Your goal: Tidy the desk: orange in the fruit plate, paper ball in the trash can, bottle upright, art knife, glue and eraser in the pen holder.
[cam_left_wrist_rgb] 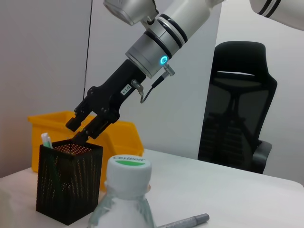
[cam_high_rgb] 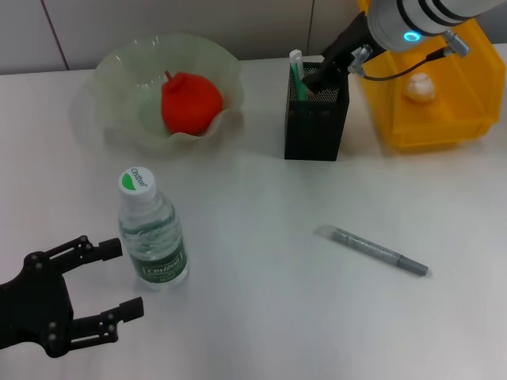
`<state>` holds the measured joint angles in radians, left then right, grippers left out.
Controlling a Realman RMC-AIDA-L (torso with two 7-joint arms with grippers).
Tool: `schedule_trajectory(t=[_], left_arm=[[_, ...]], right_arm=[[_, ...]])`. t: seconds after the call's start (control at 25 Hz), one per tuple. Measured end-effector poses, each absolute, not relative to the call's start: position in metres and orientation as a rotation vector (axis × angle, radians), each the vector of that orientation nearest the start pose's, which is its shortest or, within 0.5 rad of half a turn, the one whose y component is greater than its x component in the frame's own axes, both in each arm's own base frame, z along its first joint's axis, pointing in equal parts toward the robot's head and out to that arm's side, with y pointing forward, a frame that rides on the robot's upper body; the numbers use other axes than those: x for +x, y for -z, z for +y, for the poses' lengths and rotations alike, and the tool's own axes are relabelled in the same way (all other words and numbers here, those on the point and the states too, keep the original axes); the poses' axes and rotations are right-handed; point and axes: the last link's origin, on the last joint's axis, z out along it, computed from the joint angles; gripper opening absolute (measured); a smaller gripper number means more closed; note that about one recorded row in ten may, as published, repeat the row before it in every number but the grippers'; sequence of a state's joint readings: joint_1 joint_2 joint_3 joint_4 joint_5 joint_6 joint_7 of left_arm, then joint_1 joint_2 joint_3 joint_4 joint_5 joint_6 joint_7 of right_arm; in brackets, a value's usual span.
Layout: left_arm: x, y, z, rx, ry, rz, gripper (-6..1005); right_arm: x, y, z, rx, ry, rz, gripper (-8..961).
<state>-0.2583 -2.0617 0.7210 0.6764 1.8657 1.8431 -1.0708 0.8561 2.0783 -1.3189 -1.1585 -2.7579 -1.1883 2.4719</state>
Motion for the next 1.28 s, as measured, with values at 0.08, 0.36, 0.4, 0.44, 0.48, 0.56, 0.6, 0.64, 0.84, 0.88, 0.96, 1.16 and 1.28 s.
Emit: schedule_trajectory(t=[0.08,0.36,0.4,0.44,0.48,0.56,0.6,0.64,0.84,0.88,0.96,1.16,1.28], left_arm=[[-0.301,-0.018,0.235,-2.727,0.911,-0.379,842],[-0.301,-0.018,0.236,-2.728,0.911,-0.376,842],[-0.301,-0.018,0.236,-2.728,0.911,-0.376,842],[-0.300,-0.018,0.236,-2.728,0.911,-0.375,842],[-0.300,-0.018,0.236,-2.728,0.911,-0.375,842],[-0.300,-0.018,0.236,-2.729,0.911,-0.375,842],[-0.300,-0.018,0.236,-2.729,0.911,-0.375,842],[-0.300,-0.019,0.236,-2.730,0.913,-0.369,842],[-0.300,-0.018,0.236,-2.736,0.906,-0.362,842],[-0.300,-0.018,0.236,-2.736,0.906,-0.362,842],[-0.300,-0.018,0.236,-2.736,0.903,-0.358,842],[-0.301,-0.018,0.236,-2.735,0.900,-0.348,842],[-0.300,-0.018,0.237,-2.735,0.900,-0.347,842]], right_arm=[[0.122,-0.009,0.443,-2.403,0.352,0.488,513],[0.116,-0.013,0.439,-2.413,0.364,0.490,604],[0.113,-0.015,0.436,-2.426,0.377,0.489,617],[0.107,-0.018,0.431,-2.439,0.391,0.485,630],[0.101,-0.021,0.424,-2.455,0.407,0.482,643],[0.090,-0.026,0.413,-2.476,0.438,0.482,655],[0.086,-0.027,0.408,-2.491,0.463,0.490,655],[0.083,-0.027,0.403,-2.505,0.491,0.500,654],[0.087,-0.019,0.390,-2.576,0.685,0.593,650],[0.091,-0.016,0.388,-2.587,0.730,0.619,649],[0.100,-0.008,0.387,-2.600,0.800,0.660,648],[0.125,0.010,0.387,-2.616,0.895,0.727,644],[0.136,0.019,0.385,-2.630,0.923,0.755,642]])
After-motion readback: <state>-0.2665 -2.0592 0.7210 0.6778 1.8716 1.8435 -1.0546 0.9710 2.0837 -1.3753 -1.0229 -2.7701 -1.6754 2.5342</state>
